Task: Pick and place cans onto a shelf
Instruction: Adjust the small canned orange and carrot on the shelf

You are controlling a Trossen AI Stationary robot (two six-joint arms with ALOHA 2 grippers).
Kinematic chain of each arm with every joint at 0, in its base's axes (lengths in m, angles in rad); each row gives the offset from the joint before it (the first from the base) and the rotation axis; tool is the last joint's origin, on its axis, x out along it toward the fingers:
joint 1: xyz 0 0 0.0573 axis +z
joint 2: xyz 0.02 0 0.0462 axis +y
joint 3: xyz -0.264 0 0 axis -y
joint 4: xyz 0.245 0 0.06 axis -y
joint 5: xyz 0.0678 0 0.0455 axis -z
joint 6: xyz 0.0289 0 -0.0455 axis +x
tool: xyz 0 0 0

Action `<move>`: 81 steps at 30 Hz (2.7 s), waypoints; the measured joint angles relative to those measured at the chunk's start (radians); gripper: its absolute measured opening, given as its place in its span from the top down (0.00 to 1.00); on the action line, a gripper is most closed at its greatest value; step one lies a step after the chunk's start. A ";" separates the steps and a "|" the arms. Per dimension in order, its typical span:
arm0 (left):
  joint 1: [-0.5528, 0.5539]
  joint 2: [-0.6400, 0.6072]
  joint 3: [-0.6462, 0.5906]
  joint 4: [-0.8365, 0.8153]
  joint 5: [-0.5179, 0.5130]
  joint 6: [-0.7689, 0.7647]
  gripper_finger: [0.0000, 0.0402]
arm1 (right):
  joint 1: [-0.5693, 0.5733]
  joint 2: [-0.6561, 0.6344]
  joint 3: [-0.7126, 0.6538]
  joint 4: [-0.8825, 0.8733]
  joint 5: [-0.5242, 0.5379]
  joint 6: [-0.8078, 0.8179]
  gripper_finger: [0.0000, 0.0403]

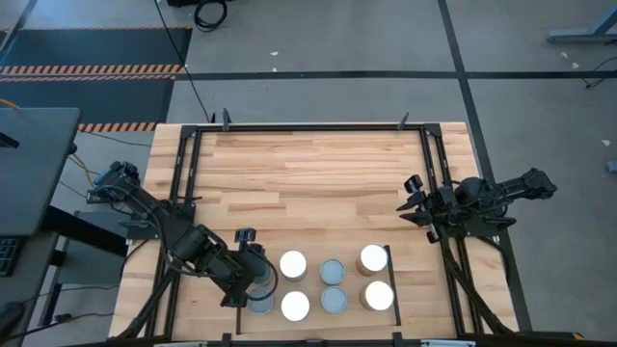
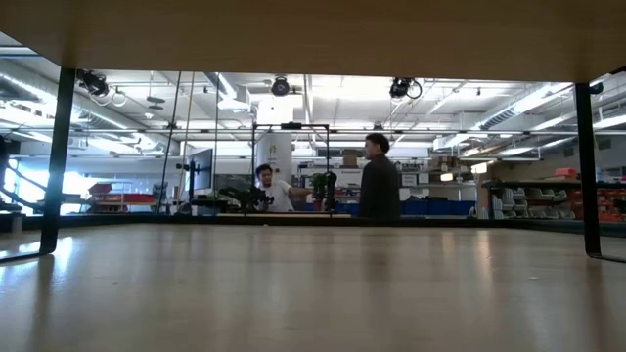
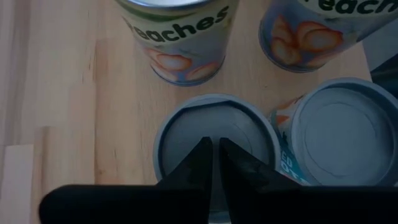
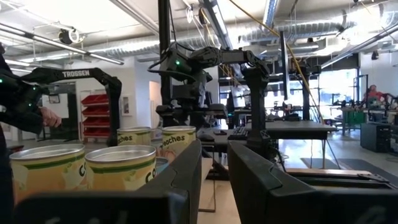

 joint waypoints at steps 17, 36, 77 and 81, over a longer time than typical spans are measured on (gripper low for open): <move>0.000 -0.068 0.002 0.008 -0.003 0.011 0.91 | 0.000 0.000 0.000 0.017 0.000 0.036 0.79; -0.094 0.017 0.002 0.166 0.065 0.052 0.91 | 0.000 0.000 0.000 -0.007 -0.003 0.035 0.79; -0.110 0.039 -0.002 0.190 0.125 0.026 0.91 | 0.000 0.000 0.000 0.000 -0.124 0.129 0.79; -0.110 0.039 -0.002 0.192 0.125 0.026 0.91 | 0.000 0.000 0.000 0.000 -0.124 0.129 0.79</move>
